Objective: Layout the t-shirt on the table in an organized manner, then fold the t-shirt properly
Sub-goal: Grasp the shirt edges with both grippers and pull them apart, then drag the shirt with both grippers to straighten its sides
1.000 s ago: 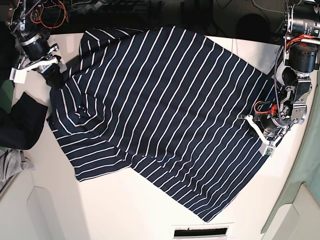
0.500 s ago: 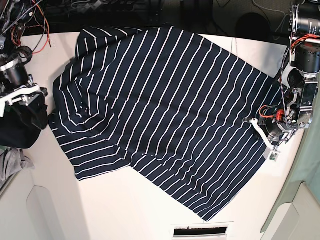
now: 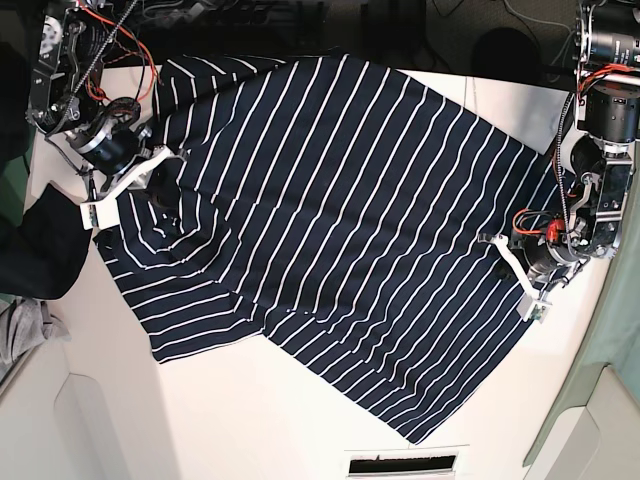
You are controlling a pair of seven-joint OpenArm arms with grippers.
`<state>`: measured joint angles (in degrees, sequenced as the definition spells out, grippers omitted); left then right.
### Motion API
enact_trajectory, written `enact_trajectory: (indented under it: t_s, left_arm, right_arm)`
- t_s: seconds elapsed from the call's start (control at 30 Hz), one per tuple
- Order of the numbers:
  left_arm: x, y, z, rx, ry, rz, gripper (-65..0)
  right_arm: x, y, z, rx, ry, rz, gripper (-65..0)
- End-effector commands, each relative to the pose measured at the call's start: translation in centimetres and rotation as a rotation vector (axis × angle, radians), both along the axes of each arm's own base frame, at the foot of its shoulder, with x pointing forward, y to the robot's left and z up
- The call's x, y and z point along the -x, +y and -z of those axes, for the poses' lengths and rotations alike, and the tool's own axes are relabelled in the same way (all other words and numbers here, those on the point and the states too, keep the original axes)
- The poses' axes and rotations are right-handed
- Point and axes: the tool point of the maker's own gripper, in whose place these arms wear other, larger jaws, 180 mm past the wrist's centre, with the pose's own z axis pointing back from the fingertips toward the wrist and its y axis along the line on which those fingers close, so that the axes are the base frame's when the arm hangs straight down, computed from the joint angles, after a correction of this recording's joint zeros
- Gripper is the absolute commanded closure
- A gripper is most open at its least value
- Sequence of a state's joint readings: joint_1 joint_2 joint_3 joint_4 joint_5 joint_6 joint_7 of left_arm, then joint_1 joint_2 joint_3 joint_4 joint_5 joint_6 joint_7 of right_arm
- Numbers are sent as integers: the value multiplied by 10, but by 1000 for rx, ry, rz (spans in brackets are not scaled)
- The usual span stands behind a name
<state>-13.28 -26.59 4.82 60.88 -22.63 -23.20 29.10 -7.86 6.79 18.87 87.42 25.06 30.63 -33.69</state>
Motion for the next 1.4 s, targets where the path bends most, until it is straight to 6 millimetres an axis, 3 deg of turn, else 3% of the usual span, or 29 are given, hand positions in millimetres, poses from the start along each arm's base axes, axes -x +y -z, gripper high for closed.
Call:
enact_trajectory:
  t_s: [0.0, 0.2, 0.4, 0.6, 0.73, 0.93, 1.1, 1.17, 1.23, 1.37]
  left_arm:
    - [1, 11, -3, -12, -6, -8, 0]
    - [38, 26, 29, -34, 119, -31, 0]
    - [72, -2, 47, 116, 191, 21, 0]
    - [59, -33, 41, 212, 154, 25, 0]
    - [48, -56, 38, 249, 152, 42, 0]
    - [16, -64, 16, 262, 85, 53, 0]
    - [-16, -64, -12, 258, 16, 62, 0]
    - [-22, -68, -23, 263, 8, 109, 0]
    - [-21, -87, -43, 320, -33, 242, 0]
    - [-9, -80, -70, 334, -100, 288, 0]
  right_arm:
    - [1, -5, -4, 14, -17, -3, 0]
    - [26, -38, 20, 139, 86, 11, 0]
    - [22, -76, 31, 184, 83, 50, 0]
    - [-33, -97, 42, 153, 106, 108, 0]
    - [-79, -102, 34, 101, 93, 150, 0]
    - [-150, -85, -2, 69, -16, 136, 0]
    - [-183, -68, -28, 107, -59, 59, 0]
    - [-187, -67, -34, 106, -69, 52, 0]
    - [-185, -67, -39, 96, -74, 55, 0]
    - [-156, -65, -48, 65, -80, 48, 0]
